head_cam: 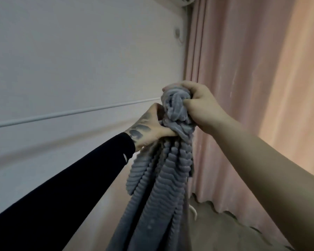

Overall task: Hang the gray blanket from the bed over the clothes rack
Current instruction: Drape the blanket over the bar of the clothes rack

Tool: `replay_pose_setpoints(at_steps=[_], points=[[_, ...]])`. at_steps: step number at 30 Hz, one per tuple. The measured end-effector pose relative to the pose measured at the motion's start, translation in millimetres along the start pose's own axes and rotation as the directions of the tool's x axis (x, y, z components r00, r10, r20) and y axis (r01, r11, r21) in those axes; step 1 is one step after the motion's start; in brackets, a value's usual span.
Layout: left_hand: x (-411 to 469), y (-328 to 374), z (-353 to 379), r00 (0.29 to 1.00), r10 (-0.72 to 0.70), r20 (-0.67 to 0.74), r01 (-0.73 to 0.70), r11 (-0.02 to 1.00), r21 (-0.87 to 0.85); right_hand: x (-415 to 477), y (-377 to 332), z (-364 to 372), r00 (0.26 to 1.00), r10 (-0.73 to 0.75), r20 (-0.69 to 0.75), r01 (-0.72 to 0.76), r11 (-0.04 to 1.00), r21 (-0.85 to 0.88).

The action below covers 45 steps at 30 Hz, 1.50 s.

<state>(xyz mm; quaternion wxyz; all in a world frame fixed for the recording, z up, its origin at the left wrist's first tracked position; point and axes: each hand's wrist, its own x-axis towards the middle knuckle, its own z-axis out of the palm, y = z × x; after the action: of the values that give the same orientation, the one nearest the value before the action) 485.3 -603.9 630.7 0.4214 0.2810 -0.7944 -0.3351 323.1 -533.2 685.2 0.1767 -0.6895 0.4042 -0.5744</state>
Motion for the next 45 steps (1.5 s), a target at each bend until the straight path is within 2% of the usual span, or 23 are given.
replay_pose_setpoints(at_steps=[4, 6, 8, 10, 12, 13, 15, 16, 18, 19, 21, 23, 24, 26, 28, 30, 31, 34, 37, 39, 41, 43, 45], points=[[30, -8, 16, 0.984, 0.119, -0.129, -0.119, 0.993, 0.011, 20, 27, -14, 0.972, -0.1, 0.214, 0.103, 0.995, -0.002], [48, -13, 15, 0.975, 0.1, -0.197, -0.09, 0.994, 0.061, 33, 49, -30, 0.949, -0.126, 0.288, 0.13, 0.991, 0.005], [69, -15, 9, 0.948, 0.017, -0.318, -0.005, 0.999, 0.038, 53, 74, -55, 0.959, -0.107, 0.262, 0.098, 0.994, 0.046], [90, -12, -1, 0.871, -0.079, -0.484, 0.057, 0.997, -0.061, 74, 100, -77, 0.985, -0.011, 0.172, 0.012, 1.0, -0.002], [107, -7, -8, 0.791, -0.156, -0.592, 0.048, 0.98, -0.194, 91, 124, -86, 0.955, 0.148, 0.256, -0.14, 0.989, -0.048], [114, -6, -7, 0.787, -0.184, -0.589, 0.031, 0.965, -0.261, 97, 135, -83, 0.912, 0.2, 0.358, -0.192, 0.98, -0.06], [126, -7, 5, 0.831, -0.197, -0.519, 0.039, 0.953, -0.3, 104, 154, -57, 0.823, 0.151, 0.548, -0.16, 0.987, -0.032], [129, -8, 11, 0.855, -0.191, -0.482, 0.059, 0.959, -0.276, 105, 164, -40, 0.813, 0.086, 0.575, -0.112, 0.994, 0.009], [132, -15, 14, 0.887, -0.175, -0.427, 0.078, 0.969, -0.235, 112, 182, -12, 0.877, 0.012, 0.48, -0.084, 0.988, 0.128], [130, -21, 5, 0.882, -0.18, -0.435, 0.075, 0.966, -0.247, 119, 191, -2, 0.904, 0.046, 0.425, -0.136, 0.973, 0.185], [117, -33, -20, 0.825, -0.217, -0.522, 0.121, 0.97, -0.21, 133, 206, 4, 0.889, 0.151, 0.432, -0.3, 0.905, 0.302], [96, -54, -45, 0.742, -0.298, -0.601, 0.322, 0.944, -0.071, 149, 218, 9, 0.859, 0.196, 0.472, -0.422, 0.793, 0.439], [86, -67, -51, 0.748, -0.374, -0.548, 0.43, 0.902, -0.028, 156, 221, 12, 0.862, 0.189, 0.471, -0.441, 0.738, 0.511], [71, -94, -51, 0.783, -0.563, -0.266, 0.59, 0.807, 0.027, 169, 223, 21, 0.874, 0.16, 0.459, -0.439, 0.665, 0.604], [72, -112, -45, 0.754, -0.657, 0.006, 0.656, 0.752, 0.066, 183, 224, 30, 0.891, 0.119, 0.437, -0.393, 0.683, 0.615], [81, -114, -50, 0.744, -0.666, 0.062, 0.66, 0.746, 0.091, 197, 224, 37, 0.908, 0.098, 0.407, -0.341, 0.736, 0.584], [86, -113, -58, 0.755, -0.656, 0.005, 0.648, 0.747, 0.147, 203, 223, 38, 0.913, 0.117, 0.392, -0.338, 0.756, 0.561], [107, -107, -90, 0.791, -0.52, -0.323, 0.611, 0.685, 0.397, 229, 224, 37, 0.943, 0.162, 0.29, -0.292, 0.822, 0.489], [128, -102, -113, 0.788, -0.233, -0.569, 0.588, 0.559, 0.585, 255, 218, 33, 0.973, 0.118, 0.2, -0.205, 0.842, 0.499], [139, -104, -120, 0.794, -0.041, -0.607, 0.543, 0.498, 0.676, 270, 216, 34, 0.987, 0.095, 0.132, -0.151, 0.841, 0.519], [147, -103, -128, 0.785, 0.084, -0.614, 0.516, 0.458, 0.724, 286, 218, 35, 0.996, 0.051, 0.069, -0.079, 0.862, 0.5], [151, -100, -139, 0.768, 0.159, -0.621, 0.525, 0.399, 0.752, 299, 222, 34, 1.0, 0.006, 0.029, -0.018, 0.897, 0.441], [159, -97, -150, 0.735, 0.203, -0.647, 0.538, 0.407, 0.738, 315, 228, 34, 1.0, -0.009, 0.014, 0.003, 0.911, 0.411]])
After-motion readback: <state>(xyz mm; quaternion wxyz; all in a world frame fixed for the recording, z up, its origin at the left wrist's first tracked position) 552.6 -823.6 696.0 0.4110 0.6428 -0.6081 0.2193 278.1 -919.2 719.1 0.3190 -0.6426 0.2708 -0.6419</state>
